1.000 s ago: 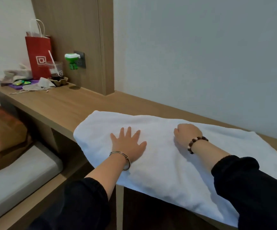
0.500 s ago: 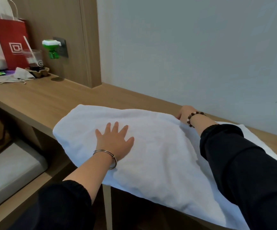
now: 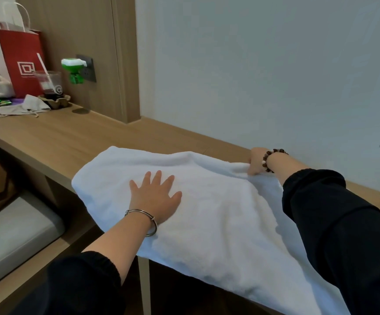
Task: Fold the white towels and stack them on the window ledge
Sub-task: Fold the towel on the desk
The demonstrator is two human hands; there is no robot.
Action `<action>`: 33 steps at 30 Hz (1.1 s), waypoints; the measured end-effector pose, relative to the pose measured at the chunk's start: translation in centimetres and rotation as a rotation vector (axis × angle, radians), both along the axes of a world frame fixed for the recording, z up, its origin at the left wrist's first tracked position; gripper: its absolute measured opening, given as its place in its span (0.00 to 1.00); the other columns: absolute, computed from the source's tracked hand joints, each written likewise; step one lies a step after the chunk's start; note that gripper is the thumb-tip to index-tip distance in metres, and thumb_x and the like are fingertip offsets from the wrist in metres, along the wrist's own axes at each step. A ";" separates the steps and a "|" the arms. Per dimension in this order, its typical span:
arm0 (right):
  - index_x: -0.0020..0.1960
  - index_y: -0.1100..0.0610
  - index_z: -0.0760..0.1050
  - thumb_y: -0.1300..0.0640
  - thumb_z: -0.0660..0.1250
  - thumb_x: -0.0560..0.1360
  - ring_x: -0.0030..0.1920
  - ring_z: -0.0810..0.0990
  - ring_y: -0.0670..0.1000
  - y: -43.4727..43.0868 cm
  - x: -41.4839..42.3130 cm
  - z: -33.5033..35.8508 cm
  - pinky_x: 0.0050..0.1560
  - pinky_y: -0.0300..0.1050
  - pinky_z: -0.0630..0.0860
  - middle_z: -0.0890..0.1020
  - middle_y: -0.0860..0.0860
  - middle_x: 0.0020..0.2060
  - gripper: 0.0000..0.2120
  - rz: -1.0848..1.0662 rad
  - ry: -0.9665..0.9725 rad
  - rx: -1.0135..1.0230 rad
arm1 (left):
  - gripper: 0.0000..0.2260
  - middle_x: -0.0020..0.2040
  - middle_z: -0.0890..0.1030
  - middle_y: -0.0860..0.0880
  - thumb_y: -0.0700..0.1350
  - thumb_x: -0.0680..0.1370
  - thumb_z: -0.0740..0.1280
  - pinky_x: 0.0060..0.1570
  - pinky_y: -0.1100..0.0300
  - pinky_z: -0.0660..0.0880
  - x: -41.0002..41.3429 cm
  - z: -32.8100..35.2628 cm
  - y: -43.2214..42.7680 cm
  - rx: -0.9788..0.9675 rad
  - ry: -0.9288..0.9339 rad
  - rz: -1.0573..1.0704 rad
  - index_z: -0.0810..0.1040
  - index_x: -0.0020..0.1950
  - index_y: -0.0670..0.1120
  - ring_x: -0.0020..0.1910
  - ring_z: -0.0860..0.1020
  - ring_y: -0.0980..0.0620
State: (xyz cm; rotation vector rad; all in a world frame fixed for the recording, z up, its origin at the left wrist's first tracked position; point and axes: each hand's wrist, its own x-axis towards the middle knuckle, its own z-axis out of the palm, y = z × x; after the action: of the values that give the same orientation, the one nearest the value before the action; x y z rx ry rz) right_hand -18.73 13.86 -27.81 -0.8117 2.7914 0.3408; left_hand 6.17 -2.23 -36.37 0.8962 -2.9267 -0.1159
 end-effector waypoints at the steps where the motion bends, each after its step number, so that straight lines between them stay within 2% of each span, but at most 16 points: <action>1: 0.30 0.57 0.63 0.61 0.62 0.68 0.25 0.63 0.51 0.1 -0.2 -0.1 0.27 0.40 0.60 0.65 0.51 0.24 0.11 -0.032 0.050 -0.079 | 0.27 0.79 0.48 0.52 0.63 0.79 0.45 0.70 0.36 0.47 0.0 0.0 0.0 -0.001 -0.001 0.000 0.50 0.77 0.58 0.77 0.46 0.47; 3: 0.33 0.59 0.68 0.64 0.61 0.73 0.26 0.67 0.52 0.2 -0.2 -0.4 0.28 0.42 0.65 0.68 0.53 0.26 0.10 -0.115 0.178 -0.295 | 0.26 0.79 0.48 0.52 0.63 0.79 0.45 0.70 0.37 0.47 0.0 0.0 -0.1 0.000 -0.003 -0.001 0.50 0.77 0.58 0.77 0.46 0.48; 5: 0.47 0.63 0.72 0.65 0.60 0.76 0.39 0.76 0.57 0.0 -0.1 -0.7 0.39 0.47 0.72 0.75 0.57 0.40 0.03 -0.209 0.279 -0.556 | 0.26 0.79 0.48 0.52 0.62 0.79 0.45 0.70 0.37 0.48 0.0 0.1 0.0 0.000 -0.010 -0.004 0.50 0.77 0.58 0.77 0.46 0.48; 6: 0.56 0.63 0.70 0.66 0.58 0.77 0.48 0.77 0.60 -0.2 0.0 -1.0 0.45 0.50 0.73 0.74 0.59 0.50 0.09 -0.252 0.310 -0.660 | 0.26 0.79 0.48 0.52 0.62 0.79 0.45 0.70 0.38 0.48 0.0 0.1 0.0 0.001 -0.011 -0.004 0.50 0.77 0.58 0.77 0.46 0.48; 8: 0.70 0.61 0.59 0.65 0.60 0.77 0.64 0.69 0.63 -0.8 1.0 -1.7 0.59 0.56 0.70 0.64 0.61 0.66 0.23 -0.306 0.273 -0.698 | 0.26 0.79 0.48 0.52 0.62 0.79 0.45 0.70 0.38 0.47 0.1 0.1 0.0 0.002 -0.012 -0.002 0.50 0.77 0.58 0.77 0.45 0.48; 10: 0.77 0.55 0.43 0.61 0.61 0.77 0.75 0.53 0.61 -1.9 2.8 -2.4 0.70 0.64 0.56 0.48 0.58 0.76 0.36 -0.312 0.210 -0.583 | 0.26 0.79 0.47 0.52 0.62 0.79 0.45 0.71 0.38 0.47 0.1 0.1 0.0 0.002 -0.016 -0.002 0.49 0.77 0.58 0.77 0.45 0.48; 12: 0.77 0.52 0.37 0.55 0.57 0.80 0.77 0.43 0.57 -3.2 4.6 -3.3 0.71 0.66 0.48 0.41 0.54 0.77 0.36 -0.175 0.173 -0.495 | 0.26 0.79 0.47 0.52 0.62 0.79 0.45 0.71 0.38 0.47 0.1 0.1 0.0 0.005 -0.019 -0.003 0.49 0.77 0.58 0.77 0.45 0.48; 15: 0.78 0.49 0.40 0.41 0.48 0.80 0.77 0.41 0.56 -4.2 7.5 -5.5 0.71 0.66 0.44 0.40 0.51 0.77 0.31 0.078 0.011 -0.316 | 0.26 0.79 0.47 0.52 0.63 0.79 0.45 0.71 0.38 0.46 0.1 0.1 0.0 0.011 -0.021 0.003 0.49 0.77 0.58 0.77 0.44 0.48; 17: 0.77 0.45 0.41 0.36 0.42 0.79 0.77 0.40 0.55 -4.0 8.3 -6.8 0.71 0.67 0.42 0.39 0.49 0.77 0.31 0.081 -0.100 -0.225 | 0.27 0.79 0.47 0.52 0.63 0.79 0.45 0.71 0.38 0.46 0.0 0.1 0.0 0.012 -0.026 0.005 0.48 0.77 0.58 0.77 0.44 0.48; 22: 0.77 0.46 0.38 0.35 0.39 0.78 0.77 0.39 0.55 -4.3 9.5 -6.0 0.71 0.68 0.41 0.37 0.50 0.77 0.32 -0.052 -0.104 -0.194 | 0.27 0.79 0.46 0.53 0.63 0.79 0.44 0.70 0.37 0.45 -0.1 0.0 -0.1 0.019 -0.026 0.028 0.48 0.77 0.57 0.77 0.44 0.48; 24: 0.77 0.47 0.38 0.35 0.39 0.78 0.76 0.38 0.55 -5.0 11.2 -6.0 0.71 0.68 0.42 0.37 0.50 0.76 0.32 -0.042 -0.135 -0.216 | 0.27 0.79 0.48 0.52 0.61 0.79 0.46 0.70 0.38 0.45 -0.3 -0.1 -0.2 0.038 -0.003 0.044 0.50 0.77 0.56 0.77 0.45 0.48; 26: 0.78 0.47 0.40 0.36 0.40 0.78 0.76 0.39 0.55 -5.3 12.8 -6.8 0.71 0.68 0.41 0.39 0.50 0.77 0.31 -0.017 -0.104 -0.271 | 0.23 0.77 0.57 0.50 0.57 0.80 0.49 0.70 0.42 0.50 -0.2 0.0 -0.4 0.044 0.058 0.024 0.59 0.74 0.53 0.76 0.52 0.46; 28: 0.78 0.46 0.43 0.38 0.41 0.79 0.77 0.40 0.54 -5.3 13.2 -7.5 0.71 0.67 0.42 0.42 0.49 0.77 0.30 -0.020 -0.040 -0.326 | 0.16 0.65 0.71 0.49 0.51 0.79 0.54 0.64 0.51 0.63 0.0 0.3 -1.4 0.054 0.202 -0.017 0.72 0.63 0.49 0.69 0.65 0.45; 29: 0.78 0.46 0.44 0.38 0.41 0.79 0.77 0.41 0.54 -5.4 13.1 -7.6 0.71 0.67 0.42 0.43 0.49 0.77 0.30 -0.022 -0.020 -0.335 | 0.13 0.61 0.74 0.50 0.48 0.79 0.55 0.61 0.54 0.67 0.1 0.6 -2.3 0.098 0.287 -0.007 0.75 0.60 0.49 0.65 0.68 0.45; 31: 0.77 0.46 0.46 0.39 0.42 0.78 0.77 0.43 0.54 -5.5 12.9 -7.5 0.71 0.68 0.44 0.45 0.49 0.77 0.29 -0.024 -0.010 -0.332 | 0.15 0.62 0.75 0.50 0.45 0.80 0.56 0.60 0.55 0.68 0.1 1.4 -4.6 0.155 0.386 0.067 0.74 0.63 0.50 0.63 0.69 0.47; 33: 0.77 0.46 0.47 0.39 0.42 0.78 0.77 0.44 0.54 -5.6 12.8 -7.4 0.70 0.68 0.45 0.47 0.48 0.77 0.29 -0.021 0.001 -0.328 | 0.16 0.63 0.74 0.50 0.45 0.80 0.55 0.57 0.54 0.68 -0.1 1.6 -7.2 0.029 0.358 0.127 0.72 0.66 0.50 0.62 0.69 0.47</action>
State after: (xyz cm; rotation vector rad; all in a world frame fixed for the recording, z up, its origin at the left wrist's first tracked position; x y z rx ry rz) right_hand -5.92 8.22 -35.26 -0.8449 2.8953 -0.1257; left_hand 6.03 -9.39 -34.77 0.9497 -2.5390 -0.2794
